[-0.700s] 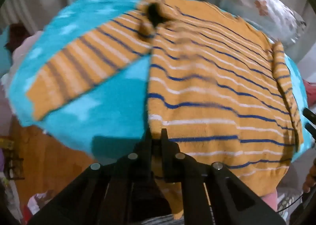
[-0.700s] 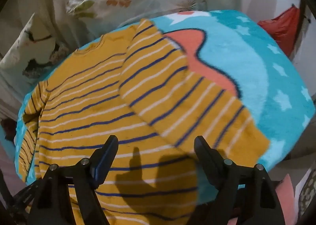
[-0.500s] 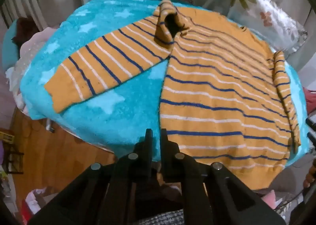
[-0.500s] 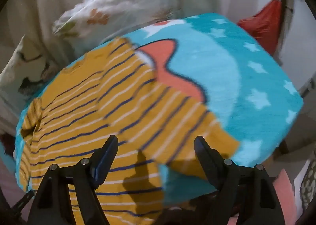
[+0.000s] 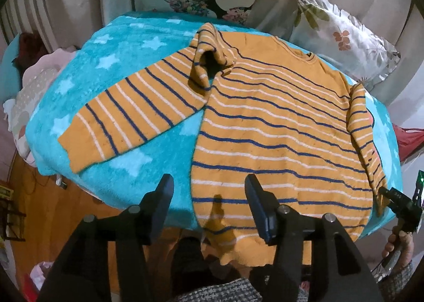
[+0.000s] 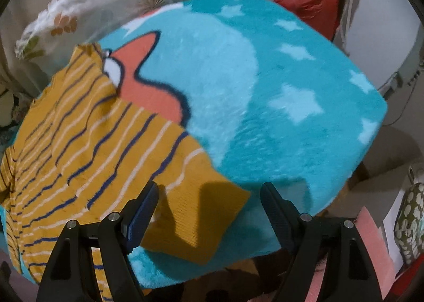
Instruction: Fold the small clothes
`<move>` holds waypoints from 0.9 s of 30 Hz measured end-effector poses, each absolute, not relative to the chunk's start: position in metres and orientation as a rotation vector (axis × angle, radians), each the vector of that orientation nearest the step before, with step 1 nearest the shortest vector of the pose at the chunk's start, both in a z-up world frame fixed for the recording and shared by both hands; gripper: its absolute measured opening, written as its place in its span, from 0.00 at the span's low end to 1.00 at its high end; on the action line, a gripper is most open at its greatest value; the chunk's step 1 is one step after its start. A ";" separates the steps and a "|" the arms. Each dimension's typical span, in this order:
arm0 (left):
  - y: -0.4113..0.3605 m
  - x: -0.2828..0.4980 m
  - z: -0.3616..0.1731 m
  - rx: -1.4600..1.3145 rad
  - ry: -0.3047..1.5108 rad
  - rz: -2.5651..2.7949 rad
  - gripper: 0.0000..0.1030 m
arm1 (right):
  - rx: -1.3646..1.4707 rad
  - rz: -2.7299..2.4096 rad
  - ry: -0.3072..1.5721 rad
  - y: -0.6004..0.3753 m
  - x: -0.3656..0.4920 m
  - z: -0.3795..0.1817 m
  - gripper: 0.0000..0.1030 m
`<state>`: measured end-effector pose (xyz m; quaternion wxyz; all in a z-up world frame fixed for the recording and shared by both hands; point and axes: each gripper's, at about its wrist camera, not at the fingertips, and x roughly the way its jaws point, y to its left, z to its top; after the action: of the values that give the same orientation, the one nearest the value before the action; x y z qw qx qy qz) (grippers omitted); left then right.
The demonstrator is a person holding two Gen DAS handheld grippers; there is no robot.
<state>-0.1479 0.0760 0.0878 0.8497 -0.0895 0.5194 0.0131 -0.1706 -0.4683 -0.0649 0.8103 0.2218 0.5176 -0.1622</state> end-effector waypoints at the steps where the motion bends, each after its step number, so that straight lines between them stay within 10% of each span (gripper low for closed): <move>1: 0.075 -0.146 0.088 -0.189 1.096 0.032 0.53 | 0.459 -0.348 1.119 -0.462 -0.167 -0.064 0.44; 3: 0.077 -0.141 0.089 -0.195 1.095 0.040 0.53 | 0.491 -0.267 1.113 -0.461 -0.165 -0.058 0.16; 12: 0.104 -0.130 0.096 -0.202 1.062 0.122 0.55 | 0.396 -0.634 1.061 -0.536 -0.198 -0.029 0.13; 15: 0.122 -0.131 0.097 -0.220 1.062 0.162 0.55 | 0.335 -0.728 1.100 -0.556 -0.203 -0.020 0.21; 19: 0.143 -0.135 0.097 -0.214 1.069 0.216 0.59 | 0.256 -0.703 1.048 -0.548 -0.206 0.002 0.58; 27: 0.202 -0.115 0.083 -0.213 1.089 0.264 0.66 | 0.307 -0.682 0.925 -0.513 -0.202 0.021 0.60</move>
<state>-0.1149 0.2024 0.0830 0.8417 -0.1006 0.5155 0.1251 -0.2021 -0.5128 0.0207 0.8282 0.1446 0.4357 -0.3214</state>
